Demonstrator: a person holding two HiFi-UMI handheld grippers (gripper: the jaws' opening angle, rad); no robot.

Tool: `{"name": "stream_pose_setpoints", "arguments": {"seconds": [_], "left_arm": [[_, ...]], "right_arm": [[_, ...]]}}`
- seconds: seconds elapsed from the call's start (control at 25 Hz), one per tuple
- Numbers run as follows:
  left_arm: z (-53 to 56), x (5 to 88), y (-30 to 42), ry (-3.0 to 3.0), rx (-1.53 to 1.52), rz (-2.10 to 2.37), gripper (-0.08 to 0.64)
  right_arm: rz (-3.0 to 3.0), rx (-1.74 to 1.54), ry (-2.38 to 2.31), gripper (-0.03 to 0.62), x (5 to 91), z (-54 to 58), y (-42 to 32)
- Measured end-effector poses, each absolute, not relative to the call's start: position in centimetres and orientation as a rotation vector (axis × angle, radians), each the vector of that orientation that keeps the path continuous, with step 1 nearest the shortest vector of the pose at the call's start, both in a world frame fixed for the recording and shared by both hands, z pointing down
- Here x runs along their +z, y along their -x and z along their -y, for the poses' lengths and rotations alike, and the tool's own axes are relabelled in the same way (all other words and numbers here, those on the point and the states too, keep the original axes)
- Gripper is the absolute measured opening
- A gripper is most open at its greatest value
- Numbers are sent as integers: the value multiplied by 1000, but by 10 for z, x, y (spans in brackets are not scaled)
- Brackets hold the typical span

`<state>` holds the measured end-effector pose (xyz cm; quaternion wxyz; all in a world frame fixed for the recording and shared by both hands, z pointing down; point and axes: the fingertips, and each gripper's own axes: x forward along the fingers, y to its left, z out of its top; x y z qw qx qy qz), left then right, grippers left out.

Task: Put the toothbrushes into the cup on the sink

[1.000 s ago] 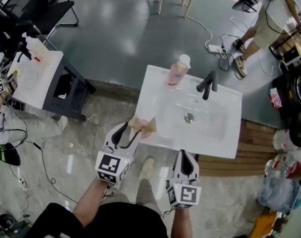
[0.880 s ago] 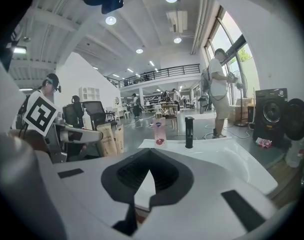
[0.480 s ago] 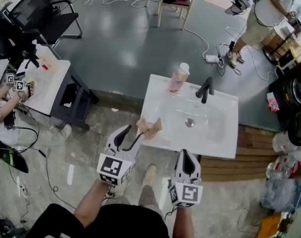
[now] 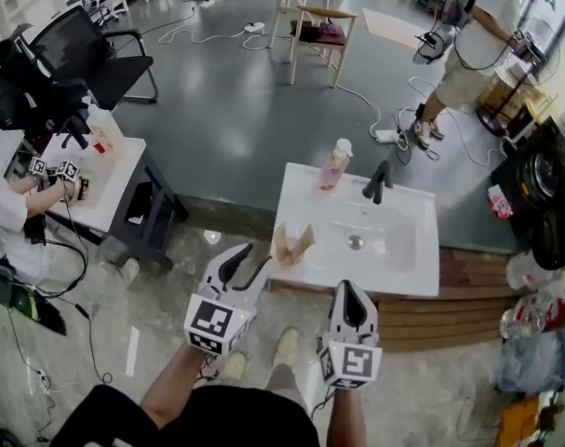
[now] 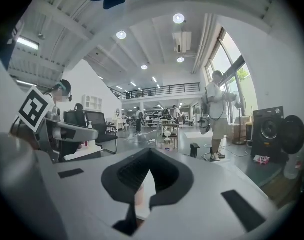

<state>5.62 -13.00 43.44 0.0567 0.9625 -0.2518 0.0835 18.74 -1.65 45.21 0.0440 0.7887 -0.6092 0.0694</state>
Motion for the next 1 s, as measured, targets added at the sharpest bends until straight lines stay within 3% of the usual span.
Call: {"name": "stream_pose_setpoints", "arguments": {"seconds": [0.64, 1.0], "left_arm": [[78, 395, 11, -3013, 185, 655, 98], [63, 398, 32, -3013, 202, 624, 20]], "right_arm": [[1821, 72, -2489, -2, 400, -17, -113], [1796, 49, -2508, -2, 399, -36, -91]]}}
